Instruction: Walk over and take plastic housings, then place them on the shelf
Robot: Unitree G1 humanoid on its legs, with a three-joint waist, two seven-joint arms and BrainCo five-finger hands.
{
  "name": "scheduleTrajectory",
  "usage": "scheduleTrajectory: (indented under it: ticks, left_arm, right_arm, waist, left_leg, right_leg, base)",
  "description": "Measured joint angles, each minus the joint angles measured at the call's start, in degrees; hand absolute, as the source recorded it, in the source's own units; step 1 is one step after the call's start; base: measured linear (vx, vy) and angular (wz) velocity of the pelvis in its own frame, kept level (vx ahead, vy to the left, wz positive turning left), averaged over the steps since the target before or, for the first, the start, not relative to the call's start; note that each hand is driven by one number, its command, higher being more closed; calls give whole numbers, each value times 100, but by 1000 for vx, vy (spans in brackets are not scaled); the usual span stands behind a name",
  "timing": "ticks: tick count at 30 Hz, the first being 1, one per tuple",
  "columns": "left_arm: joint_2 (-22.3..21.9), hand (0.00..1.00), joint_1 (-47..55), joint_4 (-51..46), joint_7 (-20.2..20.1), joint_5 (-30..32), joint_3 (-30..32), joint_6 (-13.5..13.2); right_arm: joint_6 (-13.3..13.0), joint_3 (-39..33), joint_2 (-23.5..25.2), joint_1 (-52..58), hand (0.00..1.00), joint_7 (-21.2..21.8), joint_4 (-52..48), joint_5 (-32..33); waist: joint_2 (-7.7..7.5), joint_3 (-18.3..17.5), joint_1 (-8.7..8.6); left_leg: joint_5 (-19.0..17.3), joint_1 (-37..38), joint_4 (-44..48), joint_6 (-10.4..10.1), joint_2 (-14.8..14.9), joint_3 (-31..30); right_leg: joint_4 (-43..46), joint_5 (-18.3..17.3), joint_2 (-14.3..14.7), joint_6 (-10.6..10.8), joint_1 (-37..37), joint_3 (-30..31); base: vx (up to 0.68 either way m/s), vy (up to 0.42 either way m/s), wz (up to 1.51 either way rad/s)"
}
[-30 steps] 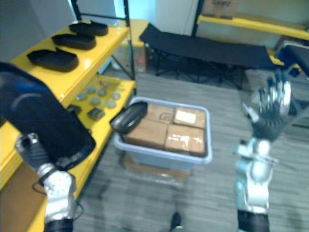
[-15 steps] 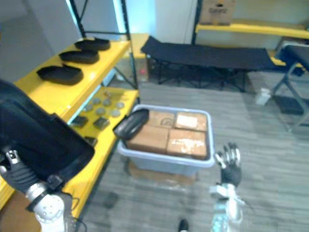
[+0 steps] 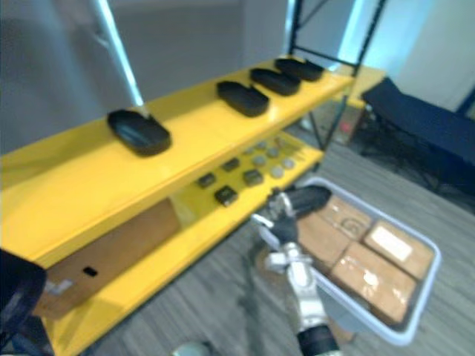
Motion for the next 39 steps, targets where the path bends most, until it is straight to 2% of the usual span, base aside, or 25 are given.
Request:
scheduleTrajectory:
  ticks: [2,4,8,12,13,14,17,21,23,26,28,32,33,34,36,38,39]
  left_arm:
    - [-28,100,92,-3,-138,-154,67,-107]
    - [-30,100,114,-6,-367,-227,82,-109]
    - [-9,100,108,-108,-595,-429,-63,-110]
    - [63,100,-186,-99,-571,-471,-191,-162]
    - [88,100,-378,-95,-561,-474,-287,-228]
    - [106,100,-520,-89,-537,-472,-401,-263]
    - [114,100,-589,-65,-441,-469,-585,-270]
    - [114,100,-587,-41,-226,-408,-589,-270]
    - [116,100,-567,-29,-16,-347,-586,-267]
    - [121,100,-498,0,266,-84,-509,-264]
    - [119,100,-371,146,341,139,-285,-263]
    - [144,100,-217,164,373,287,157,-273]
    - [161,100,-212,163,329,269,224,-279]
    - [184,100,-175,132,118,187,319,-307]
    - [207,100,-96,23,-149,-33,347,-341]
    - [269,100,-100,-194,-549,-353,269,-347]
    - [283,100,-93,-242,-614,-395,219,-346]
  right_arm:
    - [75,-1,-6,-58,0,-50,-33,-69]
    - [254,-2,-77,-17,0,-131,-52,-118]
    - [404,-11,-352,72,0,-235,-129,-201]
    - [438,-110,-589,-45,0,-350,-363,-203]
    - [437,-212,-604,-100,0,-385,-375,-204]
    - [437,-292,-614,-122,0,-439,-377,-204]
    - [427,-295,-644,-66,0,-500,-377,-202]
    - [408,-304,-692,-43,0,-406,-467,-204]
    - [338,-349,-703,-43,0,-216,-500,-200]
    - [292,-377,-709,-39,0,100,-501,-206]
    - [248,-179,-711,-95,0,250,-501,-215]
    - [247,49,-710,-240,0,295,-487,-449]
    - [247,48,-713,-248,0,276,-487,-455]
    - [248,48,-726,-234,0,221,-483,-556]
    - [249,39,-728,-198,0,103,-484,-660]
    - [252,-75,-732,-23,0,-87,-484,-690]
    - [260,-101,-740,34,0,-112,-481,-707]
  waist:
    - [-43,-6,23]
    - [-66,22,-21]
    - [-73,117,-63]
    - [-127,626,-174]
    - [-192,836,-181]
    - [-143,1061,-194]
    - [-155,1239,-244]
    - [-118,1269,-287]
    - [-79,1292,-271]
    - [-63,1296,-153]
    - [-60,1293,42]
    - [-6,1262,242]
    - [18,1242,287]
    - [52,1196,300]
    - [39,1129,305]
    - [17,1009,274]
    - [5,992,275]
  left_leg:
    - [-42,-15,36,4,-15,-8]
    - [-170,-118,234,7,-2,-13]
    - [-360,-298,653,9,45,13]
    - [-587,-711,1329,-19,82,29]
    - [-649,-817,1494,-18,60,34]
    - [-714,-907,1621,-6,50,42]
    - [-793,-1017,1792,1,70,89]
    - [-792,-1016,1777,0,62,52]
    - [-793,-1000,1758,-2,56,-7]
    - [-804,-989,1737,-20,27,-268]
    - [-817,-923,1751,-39,-26,-502]
    - [-832,-850,1769,-19,-241,-994]
    - [-834,-857,1771,-13,-323,-1132]
    - [-819,-950,1792,23,-472,-1320]
    - [-788,-1027,1790,103,-572,-1338]
    - [-696,-1215,1783,194,-565,-1028]
    - [-643,-1218,1781,174,-542,-910]
  right_leg:
    - [1,-35,-11,20,5,-11]
    - [95,-169,-40,-8,-27,-12]
    - [576,-413,-84,-40,-262,54]
    - [1741,-889,-328,-72,-927,312]
    - [2038,-1031,-433,-85,-1115,363]
    - [2237,-1149,-491,-122,-1216,403]
    - [2443,-1213,-517,-137,-1364,506]
    - [2477,-1243,-534,-113,-1369,489]
    - [2466,-1278,-525,-91,-1303,435]
    - [2386,-1330,-499,-71,-1080,153]
    - [2340,-1363,-484,-44,-810,-118]
    - [2152,-1383,-497,-13,-259,-678]
    - [2107,-1382,-489,-12,-120,-835]
    - [2021,-1380,-515,-13,134,-1176]
    - [1925,-1369,-543,-6,328,-1464]
    - [1915,-1364,-625,-3,527,-1579]
    - [1948,-1364,-667,-3,552,-1547]
  base:
    - [-2,18,6]
    - [-15,45,-2]
    - [-2,55,-10]
    - [-41,67,-12]
    - [-116,32,-8]
    - [-129,30,-9]
    - [-64,8,-10]
    - [8,-7,4]
    - [12,-25,16]
    - [29,-40,41]
    - [63,-41,49]
    - [54,-34,77]
    - [22,-10,110]
    - [18,-6,114]
    - [22,29,101]
    - [45,83,117]
    - [66,83,95]
